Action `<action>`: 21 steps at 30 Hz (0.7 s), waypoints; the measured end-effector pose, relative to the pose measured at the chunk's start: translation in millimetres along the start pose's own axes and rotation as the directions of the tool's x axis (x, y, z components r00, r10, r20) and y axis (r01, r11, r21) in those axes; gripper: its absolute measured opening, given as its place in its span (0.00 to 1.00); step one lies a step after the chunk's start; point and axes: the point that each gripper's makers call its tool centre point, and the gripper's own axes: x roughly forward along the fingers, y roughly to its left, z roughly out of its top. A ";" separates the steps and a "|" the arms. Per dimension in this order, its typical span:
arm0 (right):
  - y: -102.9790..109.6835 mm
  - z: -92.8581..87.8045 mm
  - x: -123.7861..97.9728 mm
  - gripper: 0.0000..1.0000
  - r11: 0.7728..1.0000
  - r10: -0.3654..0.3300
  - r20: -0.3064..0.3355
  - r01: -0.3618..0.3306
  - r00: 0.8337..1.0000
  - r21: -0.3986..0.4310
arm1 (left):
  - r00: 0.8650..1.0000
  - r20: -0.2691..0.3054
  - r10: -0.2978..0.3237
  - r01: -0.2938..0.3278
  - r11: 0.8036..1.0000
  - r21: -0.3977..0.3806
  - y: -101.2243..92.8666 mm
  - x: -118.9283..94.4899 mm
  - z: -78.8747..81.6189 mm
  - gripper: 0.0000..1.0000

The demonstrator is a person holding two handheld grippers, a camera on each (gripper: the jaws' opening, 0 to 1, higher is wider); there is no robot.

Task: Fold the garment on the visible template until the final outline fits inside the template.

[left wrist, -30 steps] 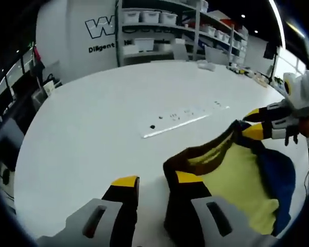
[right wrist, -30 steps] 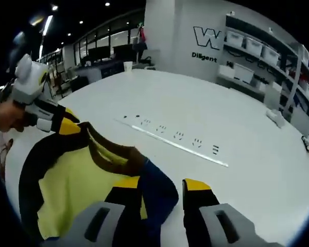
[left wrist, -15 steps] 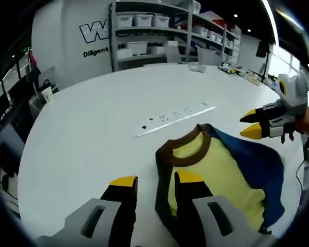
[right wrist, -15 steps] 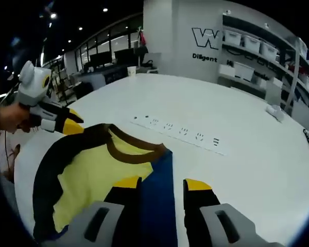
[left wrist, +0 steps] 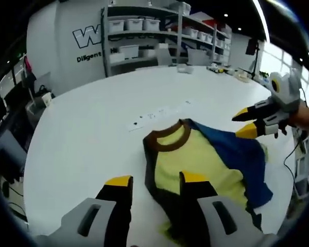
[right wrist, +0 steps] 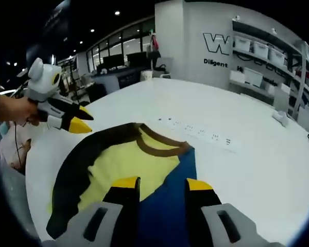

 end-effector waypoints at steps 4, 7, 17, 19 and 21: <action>10.1 -2.4 -7.4 0.29 1.000 0.015 0.005 -0.015 1.000 -0.005 | 1.000 0.002 -0.007 0.007 1.000 -0.009 -5.3 -13.3 -8.6 0.37; 15.5 -1.5 -15.5 0.29 1.000 0.016 0.021 -0.016 1.000 0.011 | 1.000 0.000 -0.011 0.011 1.000 -0.006 -10.0 -22.1 -15.1 0.37; 37.7 -5.9 -38.9 0.32 0.999 0.046 0.048 -0.046 0.998 -0.011 | 1.000 0.002 -0.027 0.027 1.000 0.010 -22.7 -45.5 -25.7 0.40; 44.4 -6.1 -44.5 0.35 0.998 0.056 0.062 -0.054 0.997 -0.019 | 0.999 0.009 -0.033 0.033 0.999 0.009 -24.7 -51.0 -25.9 0.42; 50.8 -7.9 -47.8 0.38 0.996 0.071 0.071 -0.067 0.995 -0.052 | 0.999 0.011 -0.044 0.044 0.999 0.020 -27.7 -55.5 -27.6 0.44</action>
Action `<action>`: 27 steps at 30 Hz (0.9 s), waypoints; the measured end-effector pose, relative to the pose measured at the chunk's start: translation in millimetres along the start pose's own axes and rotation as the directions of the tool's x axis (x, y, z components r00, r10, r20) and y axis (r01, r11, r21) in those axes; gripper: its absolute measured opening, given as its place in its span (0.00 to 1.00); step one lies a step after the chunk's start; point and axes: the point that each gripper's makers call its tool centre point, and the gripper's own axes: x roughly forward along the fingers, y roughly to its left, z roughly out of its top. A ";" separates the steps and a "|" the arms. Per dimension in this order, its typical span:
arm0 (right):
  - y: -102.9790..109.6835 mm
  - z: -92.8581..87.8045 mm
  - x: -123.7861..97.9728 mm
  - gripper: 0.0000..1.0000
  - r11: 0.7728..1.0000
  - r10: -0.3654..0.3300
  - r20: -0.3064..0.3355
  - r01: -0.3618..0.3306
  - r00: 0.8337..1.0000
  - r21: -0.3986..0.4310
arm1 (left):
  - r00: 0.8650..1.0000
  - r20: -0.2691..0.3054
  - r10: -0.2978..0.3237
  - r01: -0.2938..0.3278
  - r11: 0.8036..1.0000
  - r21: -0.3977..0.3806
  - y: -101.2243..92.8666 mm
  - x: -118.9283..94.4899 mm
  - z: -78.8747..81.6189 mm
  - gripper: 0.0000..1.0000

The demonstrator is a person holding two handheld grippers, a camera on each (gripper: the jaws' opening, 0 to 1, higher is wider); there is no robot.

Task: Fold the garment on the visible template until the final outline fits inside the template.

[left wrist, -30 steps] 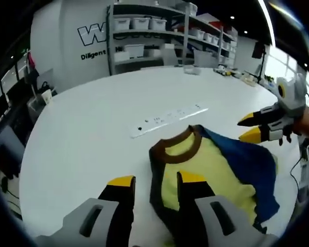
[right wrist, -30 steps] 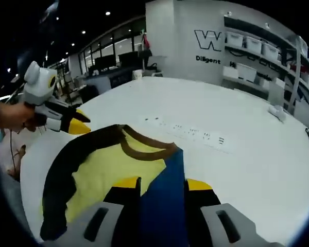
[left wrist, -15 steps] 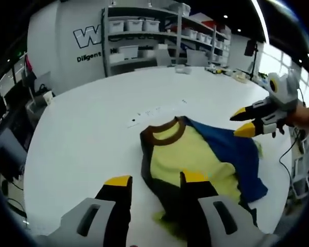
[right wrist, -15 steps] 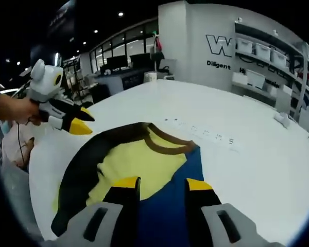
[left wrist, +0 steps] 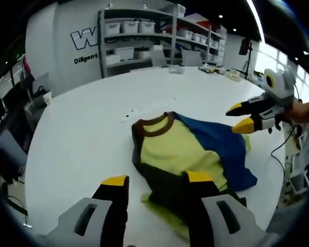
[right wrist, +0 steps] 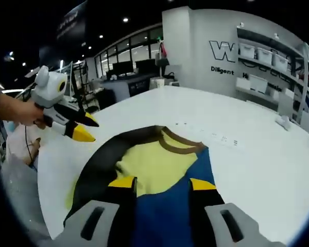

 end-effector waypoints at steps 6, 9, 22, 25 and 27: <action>16.5 -8.8 -9.8 0.54 0.994 0.028 0.003 -0.027 1.000 -0.102 | 1.000 0.008 -0.013 0.013 1.000 0.009 -6.4 -9.5 -4.7 0.56; 20.7 -14.5 -13.5 0.61 0.993 0.032 0.000 -0.032 0.999 -0.117 | 1.000 0.013 -0.025 0.025 1.000 0.012 -13.7 -13.5 -10.0 0.66; 48.4 -47.8 -31.9 0.68 0.990 0.070 -0.045 -0.074 0.997 -0.118 | 0.994 0.013 -0.109 0.109 0.994 0.030 -57.0 -26.0 -38.8 0.95; 54.4 -58.6 -34.8 0.63 0.989 0.074 -0.063 -0.081 0.995 -0.125 | 0.993 0.008 -0.119 0.119 0.993 0.015 -61.5 -23.4 -48.8 0.95; 58.4 -66.2 -37.1 0.60 0.988 0.075 -0.076 -0.085 0.994 -0.132 | 0.992 0.005 -0.124 0.124 0.992 0.006 -66.8 -24.1 -54.8 0.94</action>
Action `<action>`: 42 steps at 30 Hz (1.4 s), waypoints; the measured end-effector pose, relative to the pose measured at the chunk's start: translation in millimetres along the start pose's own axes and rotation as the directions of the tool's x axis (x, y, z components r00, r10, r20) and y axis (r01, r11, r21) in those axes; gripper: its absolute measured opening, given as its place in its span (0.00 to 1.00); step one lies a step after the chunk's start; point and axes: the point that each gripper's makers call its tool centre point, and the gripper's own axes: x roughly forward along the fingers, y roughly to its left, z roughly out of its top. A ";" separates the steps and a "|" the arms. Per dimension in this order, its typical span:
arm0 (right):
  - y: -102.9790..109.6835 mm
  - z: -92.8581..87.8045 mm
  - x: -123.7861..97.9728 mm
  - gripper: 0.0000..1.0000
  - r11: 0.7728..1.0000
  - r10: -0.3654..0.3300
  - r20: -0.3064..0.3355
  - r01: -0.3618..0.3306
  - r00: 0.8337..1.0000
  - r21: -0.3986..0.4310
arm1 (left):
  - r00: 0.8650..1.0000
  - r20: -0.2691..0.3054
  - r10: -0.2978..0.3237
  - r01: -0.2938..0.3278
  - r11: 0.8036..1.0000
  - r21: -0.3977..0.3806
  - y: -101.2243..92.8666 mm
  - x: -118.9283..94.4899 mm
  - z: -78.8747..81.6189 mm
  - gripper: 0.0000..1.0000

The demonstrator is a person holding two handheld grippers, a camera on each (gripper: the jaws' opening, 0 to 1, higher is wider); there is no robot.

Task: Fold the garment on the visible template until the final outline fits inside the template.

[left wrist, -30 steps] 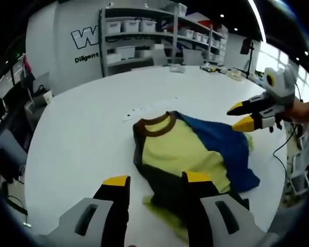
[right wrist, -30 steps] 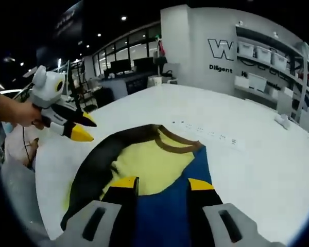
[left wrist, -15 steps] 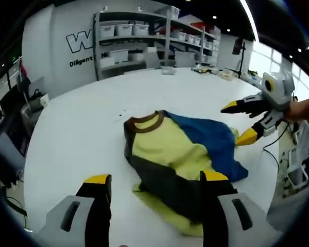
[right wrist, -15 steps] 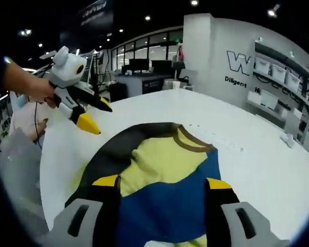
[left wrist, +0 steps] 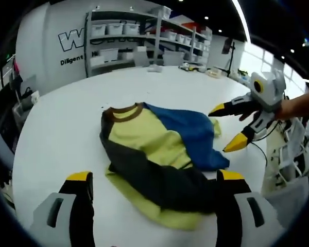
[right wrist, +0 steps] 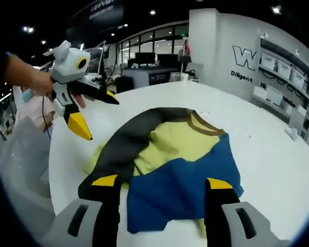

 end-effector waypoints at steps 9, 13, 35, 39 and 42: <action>21.0 -26.0 -1.1 0.40 0.997 0.028 -0.058 -0.032 0.998 -0.064 | 0.997 -0.036 -0.062 0.060 0.997 -0.052 -32.9 11.4 -30.3 0.84; 26.1 -38.8 3.5 0.35 0.996 0.038 -0.092 -0.044 0.995 -0.073 | 0.996 -0.041 -0.078 0.076 0.996 -0.044 -46.6 15.5 -35.3 0.78; 25.2 -70.4 16.6 0.03 0.998 -0.019 -0.218 0.006 0.976 -0.061 | 0.984 -0.179 -0.005 -0.009 0.997 -0.080 -52.9 25.4 -80.1 0.33; 22.2 -67.0 12.3 0.00 1.000 -0.011 -0.218 0.007 0.976 -0.018 | 0.982 -0.190 0.010 -0.030 0.994 -0.103 -51.9 23.0 -84.7 0.35; 16.9 -63.8 7.3 0.00 1.000 -0.020 -0.208 0.021 0.978 0.001 | 0.981 -0.192 0.026 -0.066 0.976 -0.207 -51.8 22.5 -85.3 0.37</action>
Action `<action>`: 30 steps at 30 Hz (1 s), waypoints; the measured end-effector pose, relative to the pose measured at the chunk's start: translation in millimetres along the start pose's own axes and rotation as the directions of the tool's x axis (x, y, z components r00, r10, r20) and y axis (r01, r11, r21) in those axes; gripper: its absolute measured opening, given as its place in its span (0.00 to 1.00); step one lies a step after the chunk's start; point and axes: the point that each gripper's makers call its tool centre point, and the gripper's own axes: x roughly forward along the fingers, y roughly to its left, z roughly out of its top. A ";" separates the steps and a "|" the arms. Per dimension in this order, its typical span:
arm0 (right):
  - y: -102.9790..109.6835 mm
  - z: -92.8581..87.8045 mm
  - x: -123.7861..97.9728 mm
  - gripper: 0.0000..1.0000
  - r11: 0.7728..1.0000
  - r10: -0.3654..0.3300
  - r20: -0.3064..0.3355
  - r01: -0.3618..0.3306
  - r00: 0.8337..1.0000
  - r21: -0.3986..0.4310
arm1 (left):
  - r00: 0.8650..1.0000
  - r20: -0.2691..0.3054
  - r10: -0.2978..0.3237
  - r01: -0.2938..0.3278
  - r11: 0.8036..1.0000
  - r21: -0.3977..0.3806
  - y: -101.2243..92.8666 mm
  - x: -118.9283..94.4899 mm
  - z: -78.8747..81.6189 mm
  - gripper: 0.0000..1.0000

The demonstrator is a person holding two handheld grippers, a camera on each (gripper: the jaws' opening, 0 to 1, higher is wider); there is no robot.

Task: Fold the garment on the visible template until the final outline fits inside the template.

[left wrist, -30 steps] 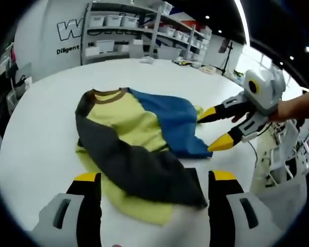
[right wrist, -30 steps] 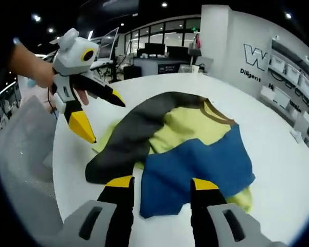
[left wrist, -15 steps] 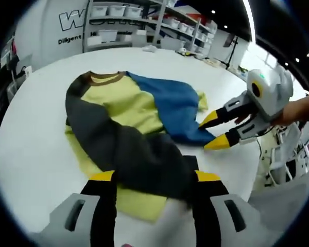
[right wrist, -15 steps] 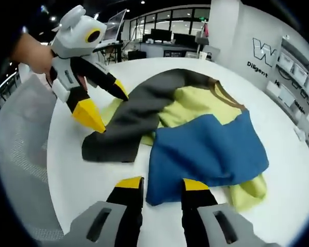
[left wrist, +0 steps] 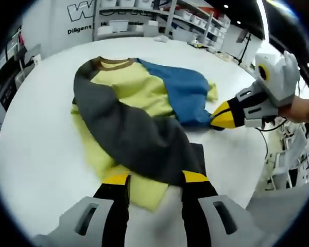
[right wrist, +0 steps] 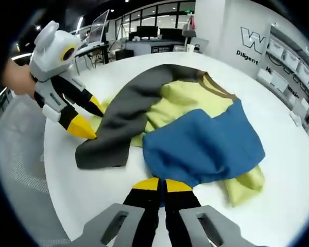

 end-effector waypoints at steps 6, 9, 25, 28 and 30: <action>-11.3 11.2 -13.9 0.00 0.999 -0.030 0.048 0.029 0.998 0.026 | 0.999 0.018 -0.028 0.028 0.999 -0.031 -4.5 7.2 8.9 0.26; -14.2 12.3 -18.0 0.00 0.998 -0.034 0.053 0.032 0.998 0.051 | 0.999 0.006 -0.033 0.033 0.997 -0.074 -1.7 8.7 7.0 0.08; -12.0 -7.1 -19.2 0.00 0.996 -0.027 0.002 0.026 1.000 0.091 | 1.000 0.009 -0.006 0.007 0.993 -0.121 40.1 -32.7 12.7 0.00; -12.6 -9.1 -18.1 0.00 0.995 -0.026 -0.004 0.026 1.000 0.094 | 1.000 0.018 0.012 -0.009 0.987 -0.160 56.0 -42.5 17.1 0.00; -12.2 -10.3 -18.0 0.00 0.995 -0.026 -0.008 0.026 1.000 0.098 | 0.999 0.026 0.033 -0.028 0.987 -0.157 66.6 -50.0 20.8 0.00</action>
